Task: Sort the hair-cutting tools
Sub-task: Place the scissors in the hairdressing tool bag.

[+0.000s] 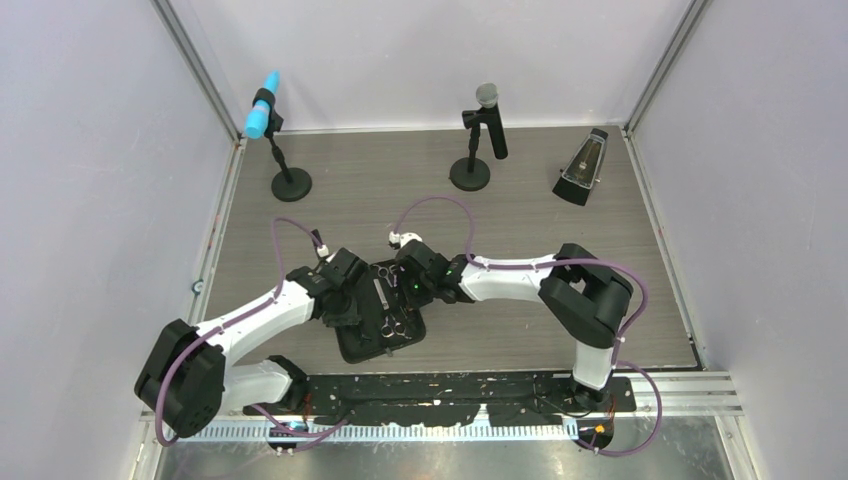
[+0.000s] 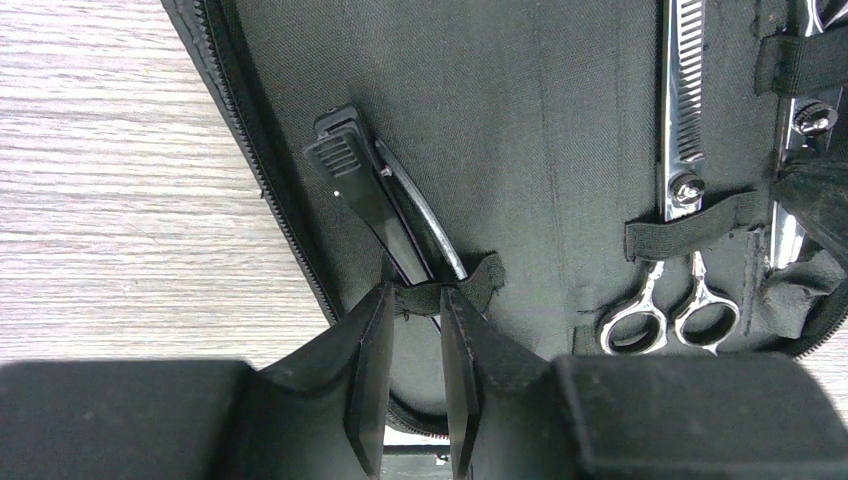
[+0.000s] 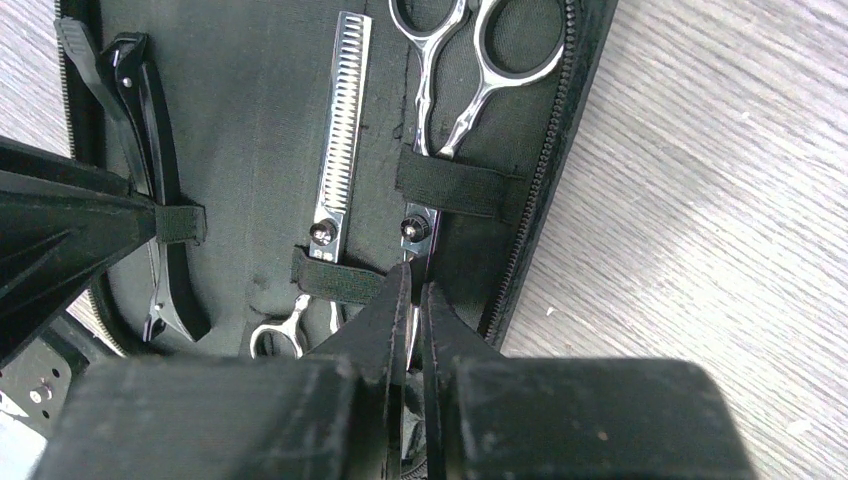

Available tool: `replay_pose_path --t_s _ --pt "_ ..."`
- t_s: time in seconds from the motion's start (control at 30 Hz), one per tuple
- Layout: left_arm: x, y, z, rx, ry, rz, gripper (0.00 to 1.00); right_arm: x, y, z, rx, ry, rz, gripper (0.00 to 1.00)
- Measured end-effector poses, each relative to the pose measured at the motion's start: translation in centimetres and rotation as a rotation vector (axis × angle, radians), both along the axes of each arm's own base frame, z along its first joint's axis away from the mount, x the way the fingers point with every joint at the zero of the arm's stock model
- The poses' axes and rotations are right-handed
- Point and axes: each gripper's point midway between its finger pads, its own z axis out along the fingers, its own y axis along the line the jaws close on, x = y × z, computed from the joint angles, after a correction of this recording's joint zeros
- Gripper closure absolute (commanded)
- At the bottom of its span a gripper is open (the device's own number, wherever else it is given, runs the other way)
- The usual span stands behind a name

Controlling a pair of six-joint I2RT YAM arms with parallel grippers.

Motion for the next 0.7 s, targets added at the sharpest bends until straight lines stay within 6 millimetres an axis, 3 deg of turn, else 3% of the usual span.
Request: replay_pose_path --t_s 0.7 --pt "-0.2 -0.7 0.0 -0.045 -0.001 0.026 0.78 -3.0 -0.8 1.0 0.002 0.05 0.063 0.94"
